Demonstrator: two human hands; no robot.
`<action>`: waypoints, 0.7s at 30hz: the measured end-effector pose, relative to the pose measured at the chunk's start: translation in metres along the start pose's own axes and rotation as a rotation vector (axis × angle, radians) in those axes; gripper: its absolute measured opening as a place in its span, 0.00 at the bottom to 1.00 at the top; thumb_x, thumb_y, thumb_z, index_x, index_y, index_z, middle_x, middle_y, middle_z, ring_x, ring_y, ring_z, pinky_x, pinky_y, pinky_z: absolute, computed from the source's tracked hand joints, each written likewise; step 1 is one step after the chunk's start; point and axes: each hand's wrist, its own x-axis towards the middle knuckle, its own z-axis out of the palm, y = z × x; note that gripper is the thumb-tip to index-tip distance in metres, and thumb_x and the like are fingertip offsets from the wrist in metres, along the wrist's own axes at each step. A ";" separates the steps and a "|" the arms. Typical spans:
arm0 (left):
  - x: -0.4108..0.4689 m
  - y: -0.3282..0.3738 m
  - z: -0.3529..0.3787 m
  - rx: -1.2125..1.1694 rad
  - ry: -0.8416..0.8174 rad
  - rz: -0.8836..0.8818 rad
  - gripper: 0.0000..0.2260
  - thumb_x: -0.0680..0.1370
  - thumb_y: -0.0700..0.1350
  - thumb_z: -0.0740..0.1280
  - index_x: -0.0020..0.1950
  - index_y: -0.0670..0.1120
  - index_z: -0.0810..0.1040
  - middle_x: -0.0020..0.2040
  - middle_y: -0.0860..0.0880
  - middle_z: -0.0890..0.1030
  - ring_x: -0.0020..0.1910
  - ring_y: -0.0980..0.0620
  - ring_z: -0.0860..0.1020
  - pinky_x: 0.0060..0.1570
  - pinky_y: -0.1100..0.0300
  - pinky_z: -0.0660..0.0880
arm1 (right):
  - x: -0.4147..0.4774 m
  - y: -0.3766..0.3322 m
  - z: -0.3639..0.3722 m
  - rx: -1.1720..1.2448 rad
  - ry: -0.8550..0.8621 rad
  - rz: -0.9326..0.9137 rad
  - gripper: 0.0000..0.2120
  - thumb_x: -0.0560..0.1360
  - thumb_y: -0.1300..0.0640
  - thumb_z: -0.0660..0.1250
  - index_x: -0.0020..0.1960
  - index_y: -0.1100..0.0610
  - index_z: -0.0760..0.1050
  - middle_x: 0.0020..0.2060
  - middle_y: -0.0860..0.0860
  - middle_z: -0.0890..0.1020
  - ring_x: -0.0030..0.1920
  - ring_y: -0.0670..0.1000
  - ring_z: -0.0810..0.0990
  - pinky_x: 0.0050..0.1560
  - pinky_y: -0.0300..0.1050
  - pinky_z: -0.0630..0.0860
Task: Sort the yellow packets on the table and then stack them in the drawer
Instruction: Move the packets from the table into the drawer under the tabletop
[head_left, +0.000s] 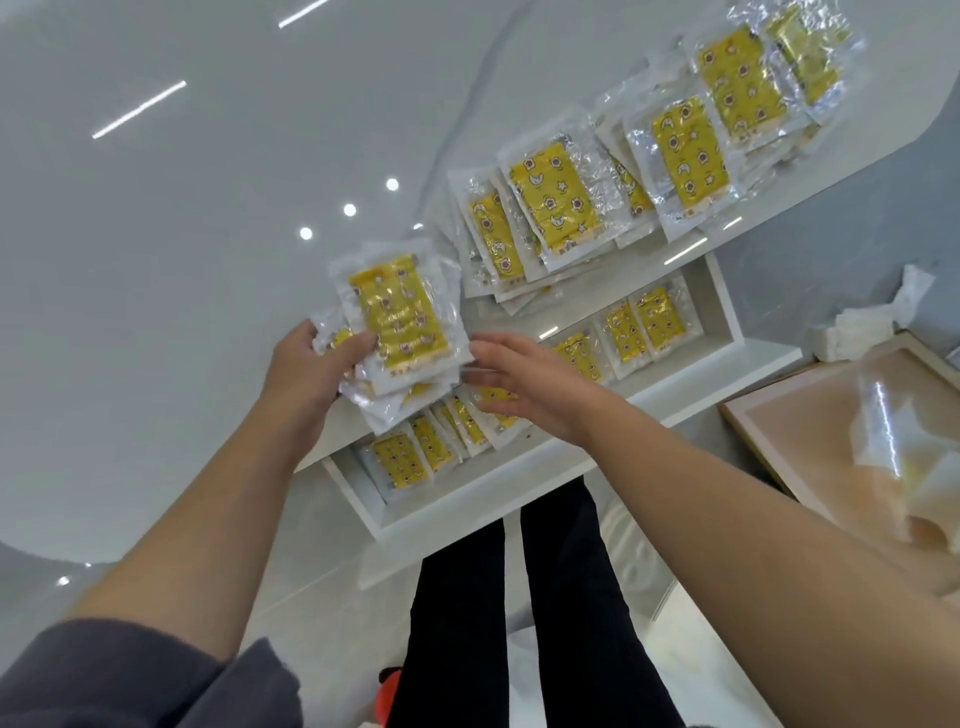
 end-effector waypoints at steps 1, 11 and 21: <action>-0.004 -0.004 -0.003 0.058 -0.026 0.015 0.11 0.72 0.41 0.74 0.52 0.47 0.78 0.52 0.44 0.84 0.50 0.45 0.83 0.54 0.48 0.78 | 0.003 -0.001 0.005 0.003 -0.029 -0.011 0.26 0.74 0.49 0.71 0.69 0.55 0.69 0.61 0.52 0.79 0.61 0.52 0.79 0.60 0.55 0.78; -0.008 -0.022 0.031 -0.026 -0.219 -0.218 0.14 0.76 0.46 0.70 0.60 0.43 0.79 0.52 0.42 0.84 0.50 0.43 0.83 0.54 0.45 0.78 | 0.018 0.006 0.001 0.037 0.169 -0.101 0.21 0.69 0.61 0.76 0.60 0.58 0.76 0.51 0.55 0.85 0.51 0.55 0.84 0.55 0.58 0.80; -0.012 -0.034 0.048 0.060 -0.227 -0.187 0.15 0.73 0.36 0.72 0.58 0.43 0.78 0.50 0.42 0.85 0.48 0.42 0.84 0.51 0.47 0.80 | 0.003 0.013 -0.045 -0.012 0.104 -0.070 0.16 0.73 0.64 0.72 0.59 0.57 0.77 0.53 0.56 0.84 0.54 0.55 0.83 0.54 0.55 0.80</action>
